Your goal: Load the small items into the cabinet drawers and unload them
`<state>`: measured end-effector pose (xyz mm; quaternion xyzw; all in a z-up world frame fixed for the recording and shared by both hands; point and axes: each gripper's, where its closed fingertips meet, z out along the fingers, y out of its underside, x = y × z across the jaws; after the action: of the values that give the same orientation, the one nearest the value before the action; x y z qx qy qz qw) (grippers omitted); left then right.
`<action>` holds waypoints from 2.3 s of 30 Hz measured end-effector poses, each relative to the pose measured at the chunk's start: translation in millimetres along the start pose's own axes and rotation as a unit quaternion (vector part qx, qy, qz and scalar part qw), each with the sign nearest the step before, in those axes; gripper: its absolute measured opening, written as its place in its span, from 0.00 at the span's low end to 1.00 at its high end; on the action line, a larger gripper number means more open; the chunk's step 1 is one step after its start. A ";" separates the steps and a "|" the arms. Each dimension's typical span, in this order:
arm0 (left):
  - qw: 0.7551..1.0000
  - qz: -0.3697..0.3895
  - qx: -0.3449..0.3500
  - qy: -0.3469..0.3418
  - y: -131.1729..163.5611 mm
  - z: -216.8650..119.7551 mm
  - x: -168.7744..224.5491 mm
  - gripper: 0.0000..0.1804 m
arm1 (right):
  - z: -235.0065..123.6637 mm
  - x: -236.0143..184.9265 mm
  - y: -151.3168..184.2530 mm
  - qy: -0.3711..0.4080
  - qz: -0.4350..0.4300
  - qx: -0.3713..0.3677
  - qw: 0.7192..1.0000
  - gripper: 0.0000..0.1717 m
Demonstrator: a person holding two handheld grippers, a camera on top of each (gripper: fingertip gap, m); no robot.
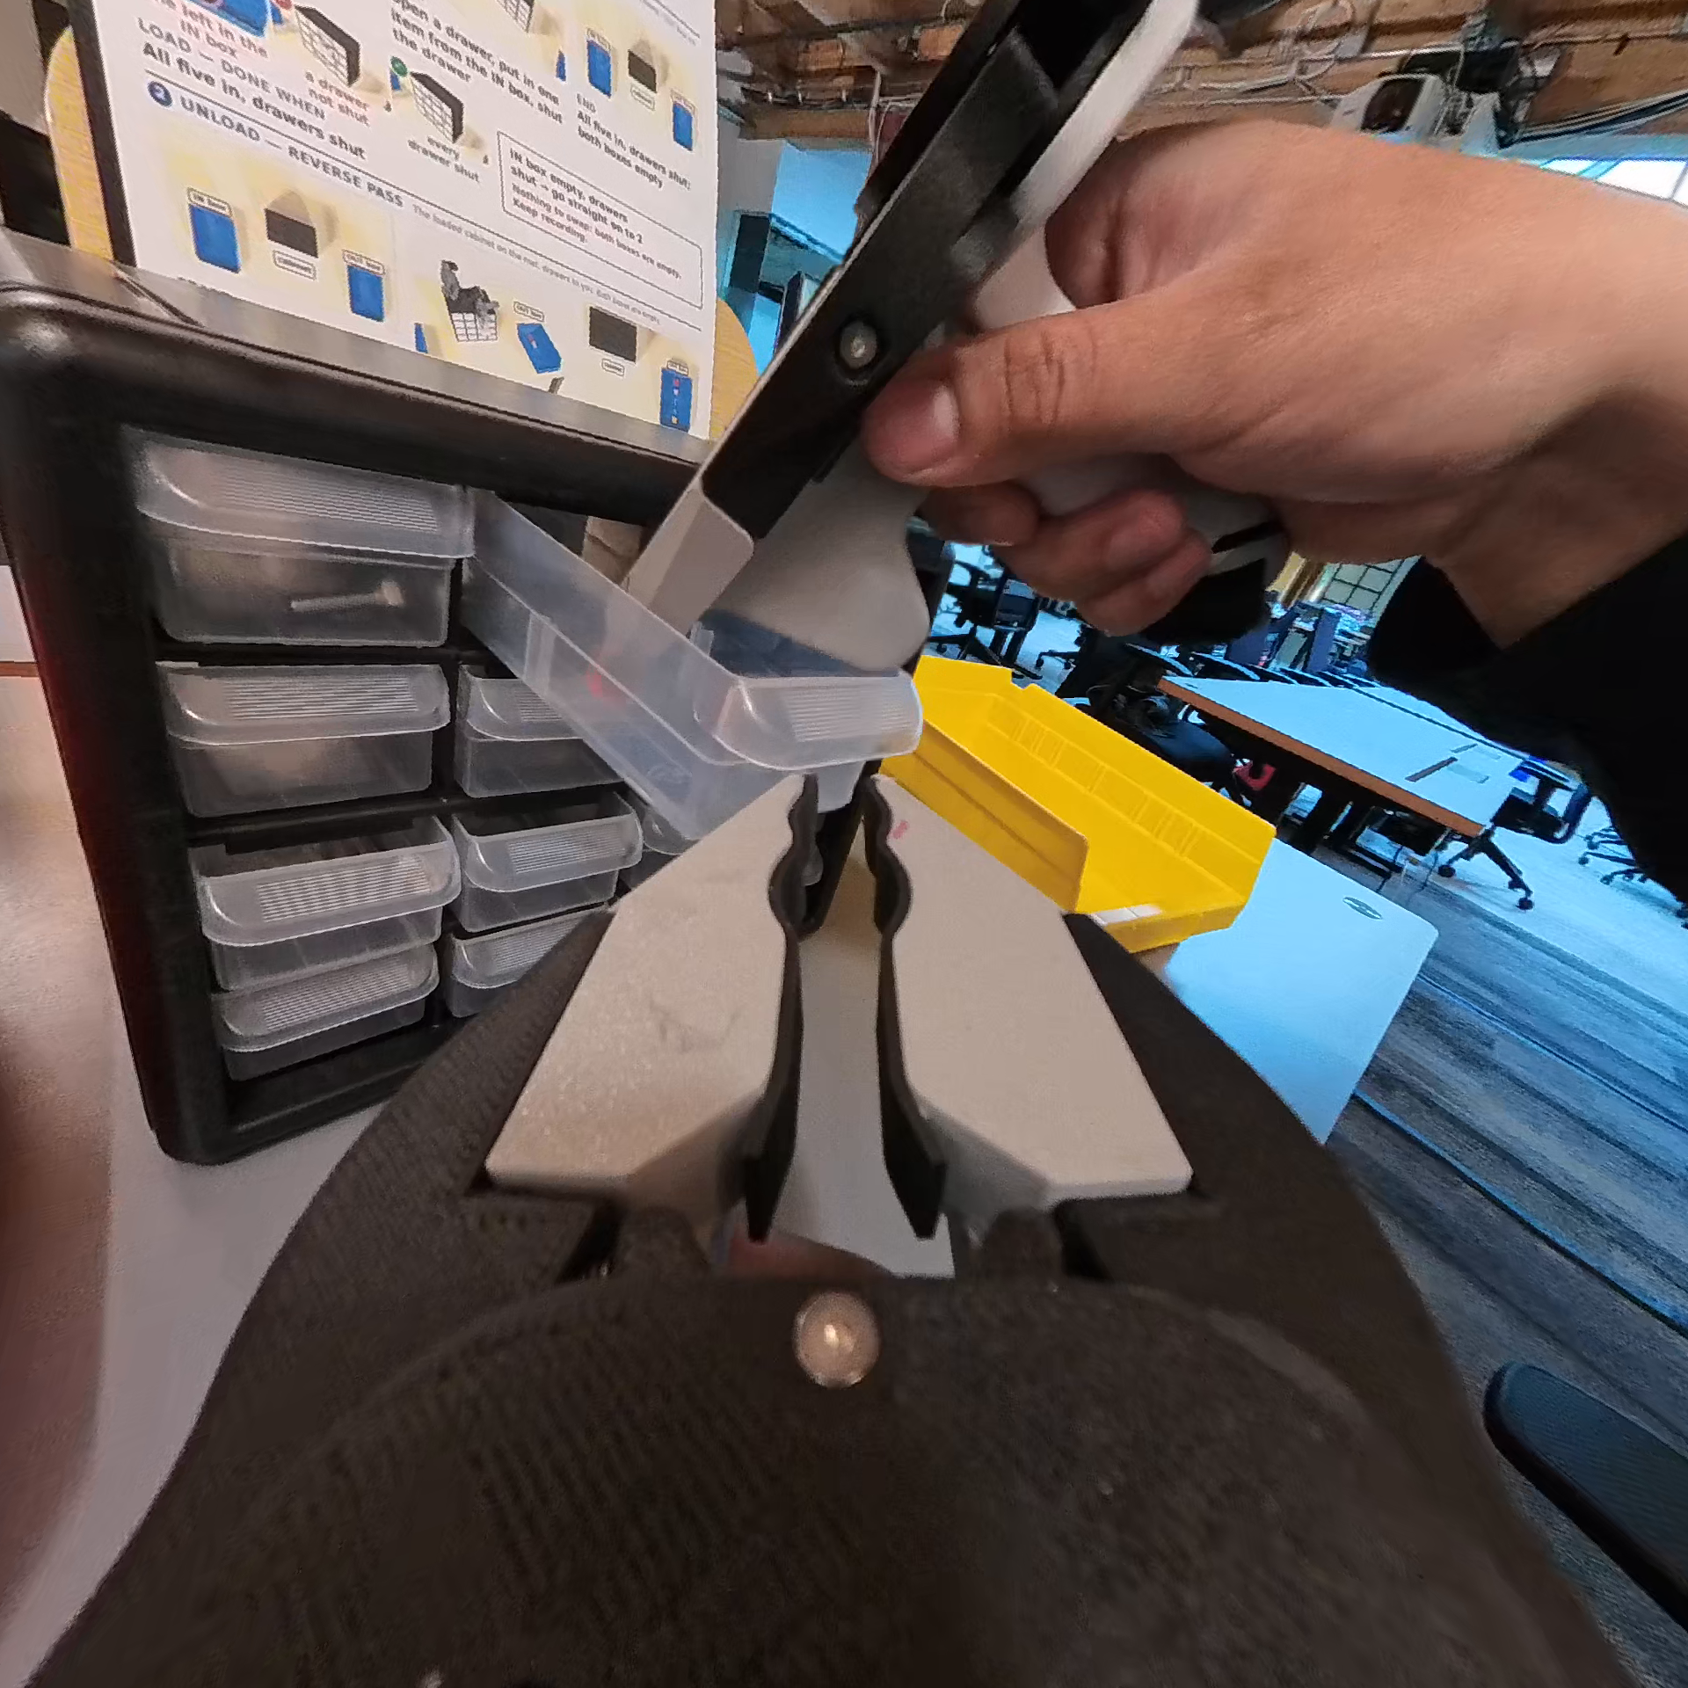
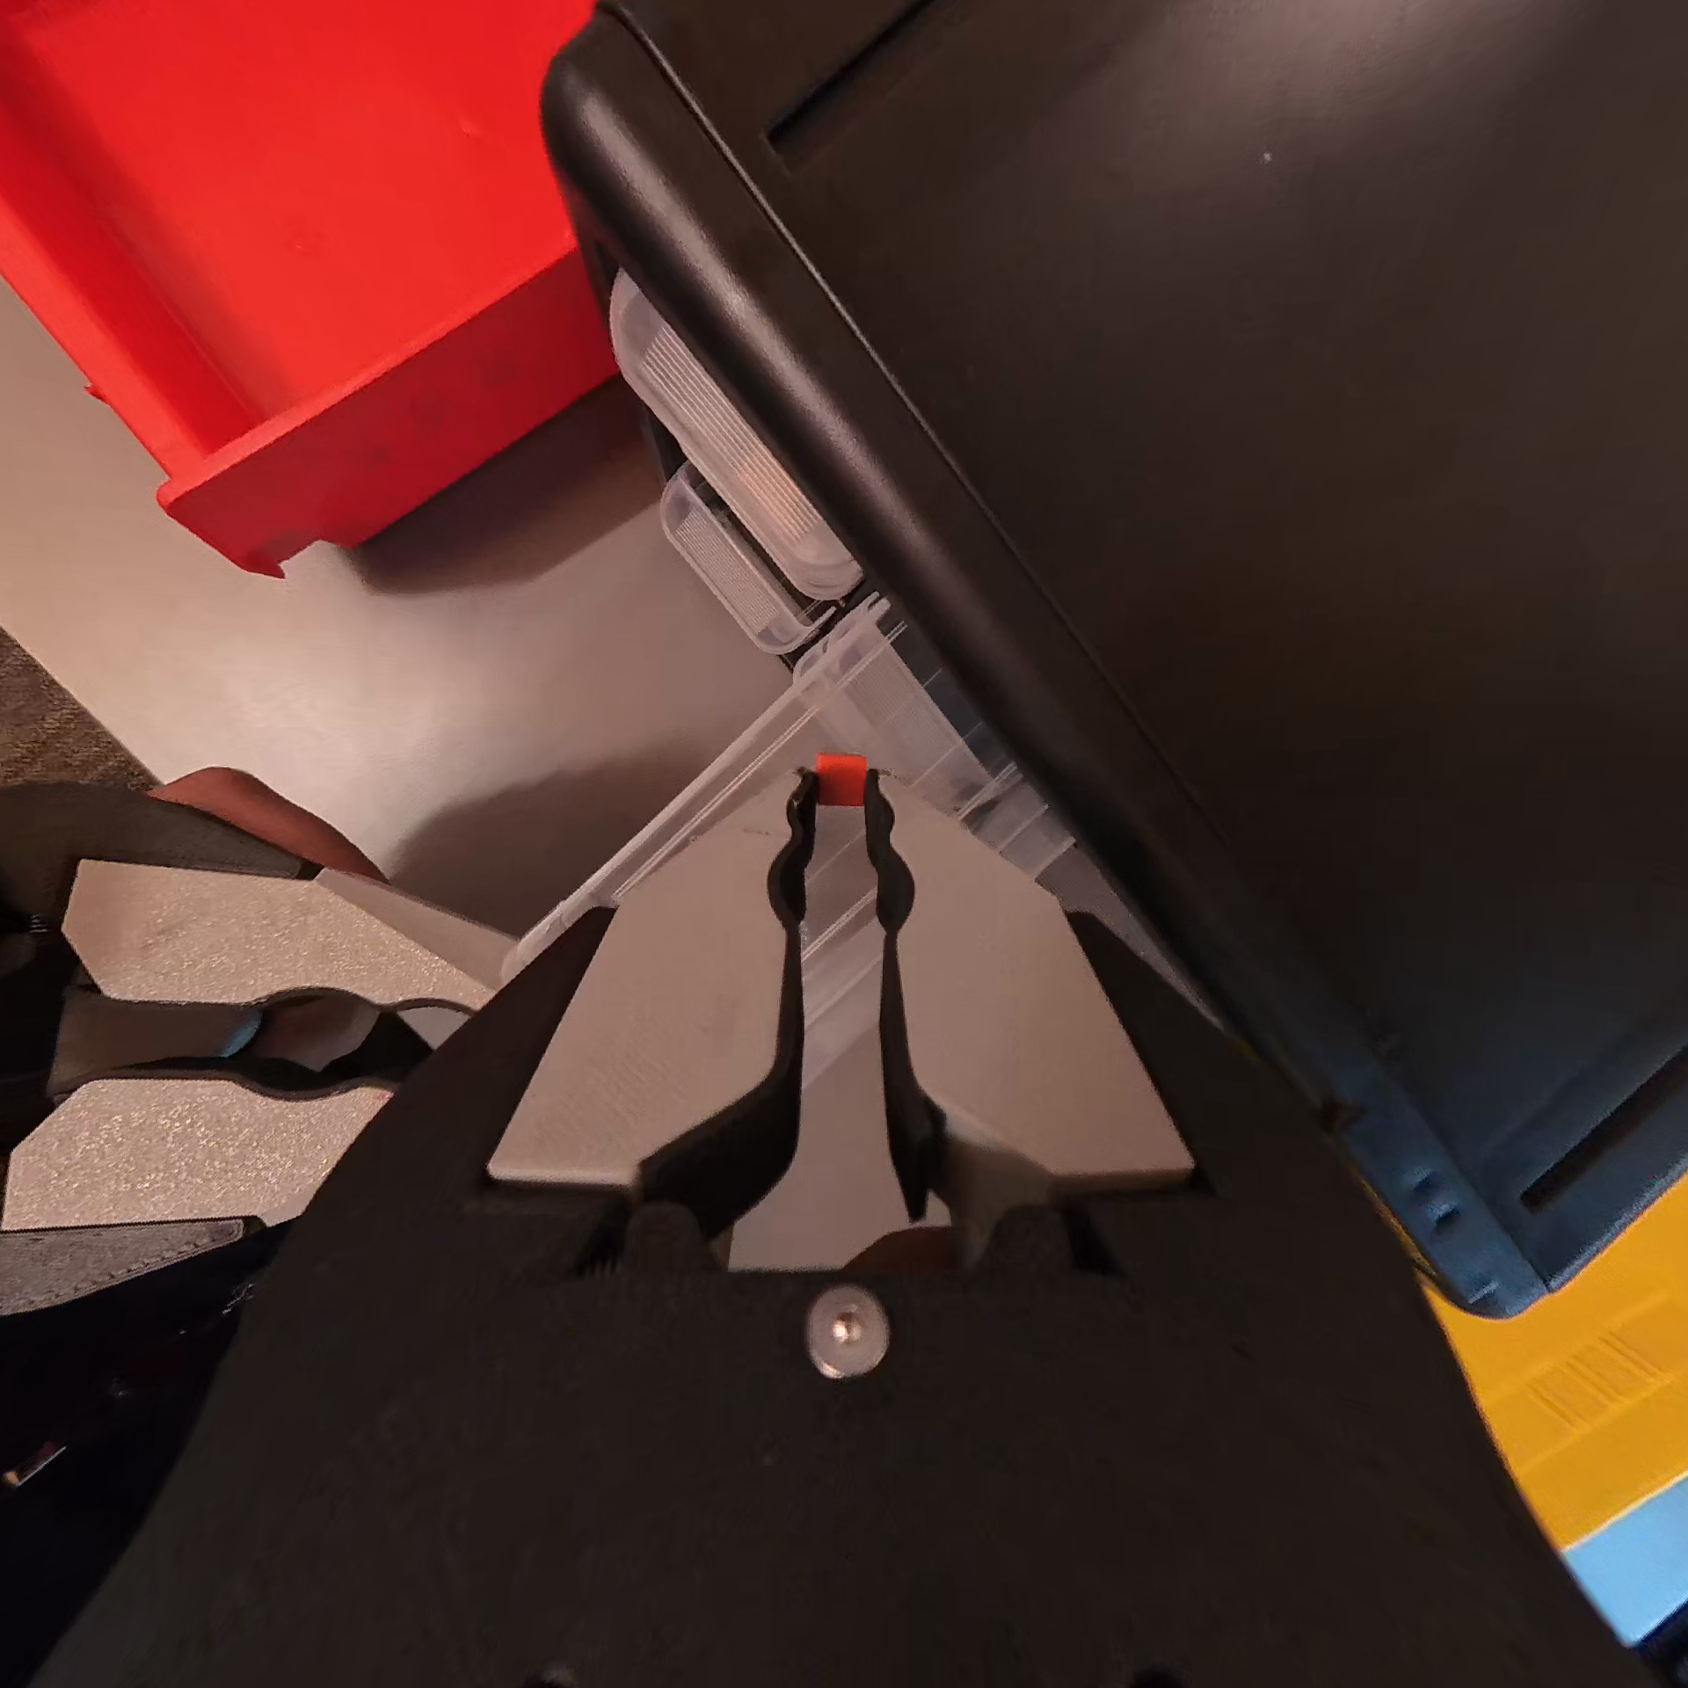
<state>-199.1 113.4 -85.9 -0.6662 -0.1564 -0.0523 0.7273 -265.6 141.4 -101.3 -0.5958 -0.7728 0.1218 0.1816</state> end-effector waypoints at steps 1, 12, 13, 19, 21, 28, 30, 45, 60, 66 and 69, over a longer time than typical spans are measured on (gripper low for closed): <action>1.000 0.001 0.000 0.001 -0.3 -0.1 0.5 0.04 | 0.0 0.3 0.4 0.001 0.001 -0.003 1.000 0.05; 1.000 -0.001 0.000 0.003 -0.8 -0.5 0.9 0.04 | 3.2 0.9 3.1 0.019 -0.022 -0.055 0.998 0.04; 1.000 0.000 0.000 0.002 -0.9 -0.6 1.1 0.04 | 3.1 0.8 2.1 0.017 -0.020 -0.051 0.998 0.04; 1.000 0.001 0.000 0.001 -0.7 -0.4 0.5 0.04 | -9.2 1.8 -3.2 -0.012 0.006 0.001 1.000 0.04; 1.000 0.001 -0.001 0.001 0.6 0.4 0.6 0.04 | -20.0 4.1 -1.4 -0.017 0.011 0.022 1.000 0.04; 1.000 -0.003 -0.005 0.003 6.1 4.4 4.2 0.02 | -77.8 57.3 49.4 0.010 0.066 0.111 0.992 0.04; 1.000 0.002 -0.009 0.002 8.3 5.7 5.5 0.03 | -86.0 89.3 80.8 0.019 0.110 0.118 0.987 0.04; 1.000 0.005 -0.007 -0.010 4.3 4.5 -2.6 0.02 | 51.2 260.9 287.0 0.106 0.343 -0.036 0.933 0.04; 1.000 0.007 -0.015 -0.001 8.9 9.9 1.0 0.02 | 81.4 271.2 304.9 0.091 0.372 -0.054 0.922 0.07; 1.000 0.008 -0.015 -0.003 9.3 9.5 0.3 0.02 | 58.6 272.0 296.8 0.091 0.377 -0.019 0.922 0.15; 1.000 0.009 -0.013 -0.003 8.3 9.0 -0.8 0.02 | 22.7 264.0 276.9 0.085 0.374 0.060 0.921 0.15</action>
<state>-198.9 123.0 -93.5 -0.6773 -0.1522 -0.0457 0.7183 -91.7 468.9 -198.1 -0.8376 -0.4663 0.1763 0.2234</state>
